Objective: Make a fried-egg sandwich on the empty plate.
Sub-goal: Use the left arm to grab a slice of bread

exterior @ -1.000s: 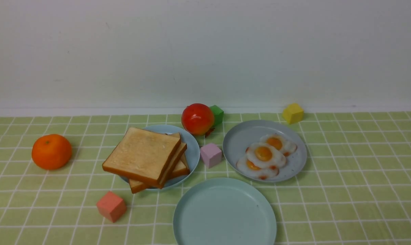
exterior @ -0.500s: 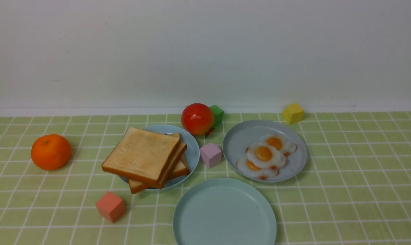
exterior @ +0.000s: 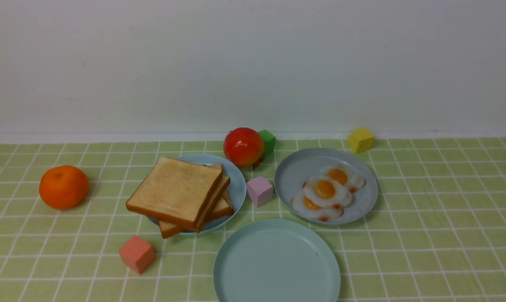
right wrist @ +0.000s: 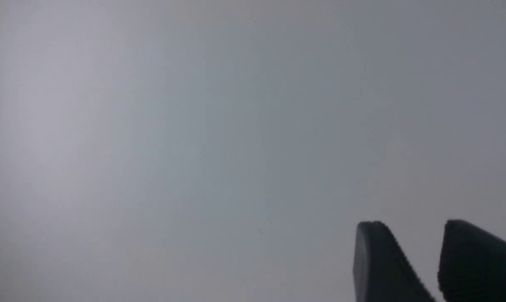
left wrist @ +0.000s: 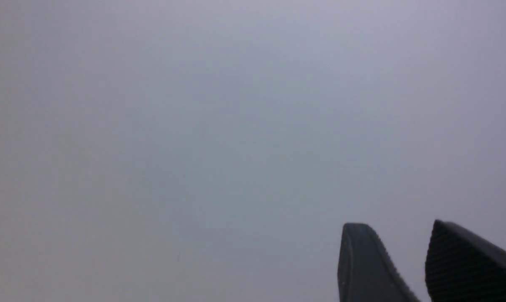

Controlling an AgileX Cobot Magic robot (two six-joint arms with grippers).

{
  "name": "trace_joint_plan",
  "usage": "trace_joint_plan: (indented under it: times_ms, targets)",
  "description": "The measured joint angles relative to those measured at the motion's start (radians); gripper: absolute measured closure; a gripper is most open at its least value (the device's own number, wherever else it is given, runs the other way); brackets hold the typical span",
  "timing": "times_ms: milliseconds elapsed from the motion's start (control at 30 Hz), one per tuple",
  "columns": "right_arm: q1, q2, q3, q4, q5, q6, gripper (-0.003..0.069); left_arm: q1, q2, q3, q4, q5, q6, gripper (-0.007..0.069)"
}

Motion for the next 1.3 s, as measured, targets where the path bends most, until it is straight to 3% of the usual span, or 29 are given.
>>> trace_joint_plan:
  times_ms: [200, 433, 633, 800, 967, 1133, 1300]
  targets:
    - [0.0, 0.219, -0.057, -0.115, 0.245, -0.008, 0.0418, 0.0, 0.27, -0.04, 0.022, 0.282, -0.027, 0.0386]
    - [0.0, 0.384, -0.057, 0.007, 0.542, -0.073, 0.0418, 0.0, 0.647, -0.06, -0.111, 0.401, 0.014, 0.0386]
    - [0.0, 0.472, -0.057, 0.248, 0.698, -0.357, 0.0418, 0.001, 1.013, -0.283, -0.313, 0.55, 0.259, 0.0386]
    - [0.0, 0.481, -0.057, 0.358, 0.723, -0.482, 0.0418, 0.003, 1.289, -0.539, -0.374, 0.695, 0.451, 0.0369]
    - [0.0, 0.481, -0.057, 0.393, 0.756, -0.527, 0.0418, 0.003, 1.455, -0.706, -0.357, 0.776, 0.532, 0.0293]
    - [0.0, 0.481, -0.057, 0.396, 0.807, -0.532, 0.0418, 0.003, 1.534, -0.806, -0.333, 0.816, 0.628, 0.0158]
    - [0.0, 0.481, -0.057, 0.398, 0.817, -0.532, 0.0418, 0.003, 1.544, -0.814, -0.336, 0.821, 0.718, 0.0143]
